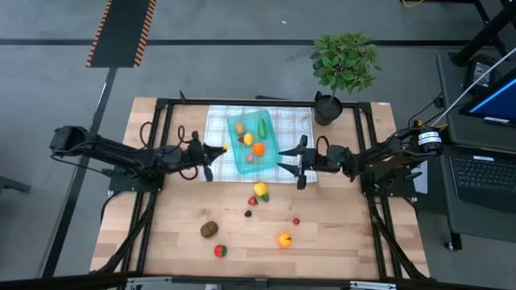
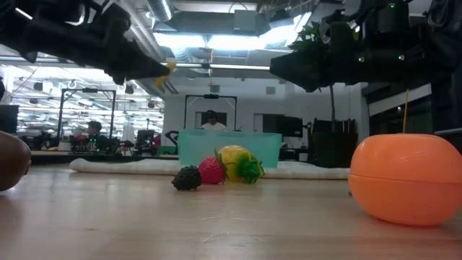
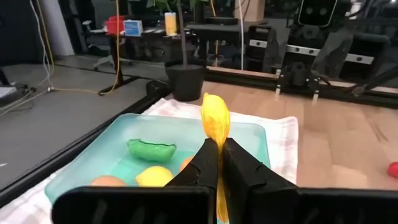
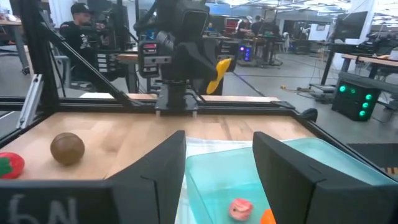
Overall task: Pick and placing Produce into tupperware
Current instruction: Put the yellow corn into the blue bin
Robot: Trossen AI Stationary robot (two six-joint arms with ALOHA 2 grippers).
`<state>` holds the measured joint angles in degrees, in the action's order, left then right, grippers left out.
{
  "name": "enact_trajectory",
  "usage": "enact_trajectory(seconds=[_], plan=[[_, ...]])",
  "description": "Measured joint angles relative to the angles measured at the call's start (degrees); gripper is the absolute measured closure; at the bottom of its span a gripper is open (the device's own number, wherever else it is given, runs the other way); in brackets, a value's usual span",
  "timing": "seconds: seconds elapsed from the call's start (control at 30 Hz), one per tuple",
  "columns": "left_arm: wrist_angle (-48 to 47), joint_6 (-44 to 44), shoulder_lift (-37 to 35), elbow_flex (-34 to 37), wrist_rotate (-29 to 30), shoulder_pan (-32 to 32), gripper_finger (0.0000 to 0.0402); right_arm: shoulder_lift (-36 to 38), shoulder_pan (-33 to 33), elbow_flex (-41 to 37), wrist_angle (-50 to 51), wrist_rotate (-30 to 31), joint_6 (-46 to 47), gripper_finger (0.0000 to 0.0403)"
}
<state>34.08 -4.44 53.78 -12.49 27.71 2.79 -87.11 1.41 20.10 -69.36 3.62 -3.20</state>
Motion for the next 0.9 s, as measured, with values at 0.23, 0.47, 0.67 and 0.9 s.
enact_trajectory(seconds=[0.23,0.47,0.67,0.9], plan=[[1.44,-3.23,3.34,0.0,-2.19,-0.15,0.04,0.0,0.0,0.0,0.07,-0.07,0.13,0.0214],[2.16,-3.86,10.03,-3.97,-3.99,-2.5,0.04,0.0,0.0,0.0,0.13,-0.2,0.13,0.0214],[1.8,-1.18,18.75,-9.93,-10.87,-7.12,0.0401,0.0,0.0,0.0,0.28,-0.21,0.13,0.0214],[-1.24,0.36,26.51,-17.63,-19.46,-11.53,0.0401,0.0,0.0,0.0,1.19,-0.21,0.14,0.0214]])
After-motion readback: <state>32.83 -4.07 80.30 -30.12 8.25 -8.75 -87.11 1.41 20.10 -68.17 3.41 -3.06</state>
